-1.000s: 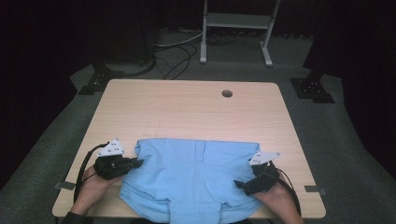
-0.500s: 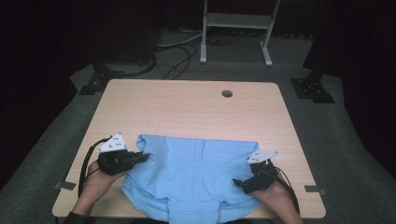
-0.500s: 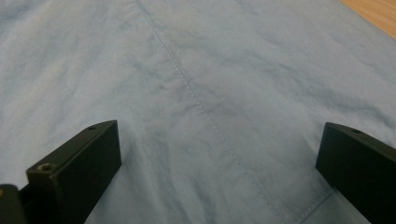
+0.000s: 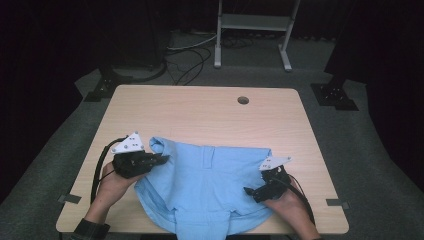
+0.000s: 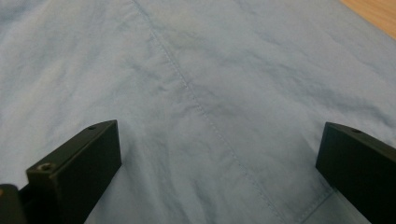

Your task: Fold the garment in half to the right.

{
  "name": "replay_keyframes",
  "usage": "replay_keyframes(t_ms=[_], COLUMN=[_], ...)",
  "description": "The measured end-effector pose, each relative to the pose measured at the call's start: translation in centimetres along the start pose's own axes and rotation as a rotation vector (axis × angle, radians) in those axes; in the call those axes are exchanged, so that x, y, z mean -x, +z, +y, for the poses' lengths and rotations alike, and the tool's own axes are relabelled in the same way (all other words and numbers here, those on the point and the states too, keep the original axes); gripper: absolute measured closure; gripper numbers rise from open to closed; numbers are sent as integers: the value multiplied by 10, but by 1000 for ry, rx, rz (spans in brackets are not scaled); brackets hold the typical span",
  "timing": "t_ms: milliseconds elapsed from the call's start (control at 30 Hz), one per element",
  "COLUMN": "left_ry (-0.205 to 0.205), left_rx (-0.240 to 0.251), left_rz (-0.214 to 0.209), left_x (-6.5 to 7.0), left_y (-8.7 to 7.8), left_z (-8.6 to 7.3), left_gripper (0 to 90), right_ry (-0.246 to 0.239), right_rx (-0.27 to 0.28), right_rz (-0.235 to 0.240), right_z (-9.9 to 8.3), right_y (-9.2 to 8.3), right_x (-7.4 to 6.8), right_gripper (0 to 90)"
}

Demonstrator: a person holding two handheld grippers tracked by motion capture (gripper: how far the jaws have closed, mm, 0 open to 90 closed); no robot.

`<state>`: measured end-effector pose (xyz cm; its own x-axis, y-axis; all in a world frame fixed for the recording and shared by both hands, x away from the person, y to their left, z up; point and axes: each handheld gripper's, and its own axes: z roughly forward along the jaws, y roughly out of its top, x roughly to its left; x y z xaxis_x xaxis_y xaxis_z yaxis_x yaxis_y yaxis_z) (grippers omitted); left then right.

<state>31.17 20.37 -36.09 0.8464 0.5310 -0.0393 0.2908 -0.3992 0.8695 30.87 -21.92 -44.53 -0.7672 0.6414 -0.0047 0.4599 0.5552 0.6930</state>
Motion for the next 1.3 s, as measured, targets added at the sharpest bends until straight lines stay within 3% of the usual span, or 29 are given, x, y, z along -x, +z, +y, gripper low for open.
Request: replay_keyframes(t_ms=[800, 1300], left_ry=[62, 63], left_rx=[40, 48], left_rz=[-43, -51], left_x=[7, 5], left_y=[19, 20], left_z=[38, 41], left_gripper=[857, 856], right_ry=[-16, 25], right_rx=[3, -8], right_rz=[12, -27], right_z=[24, 31], right_y=[23, 28], right_x=[-5, -12], right_gripper=[0, 0])
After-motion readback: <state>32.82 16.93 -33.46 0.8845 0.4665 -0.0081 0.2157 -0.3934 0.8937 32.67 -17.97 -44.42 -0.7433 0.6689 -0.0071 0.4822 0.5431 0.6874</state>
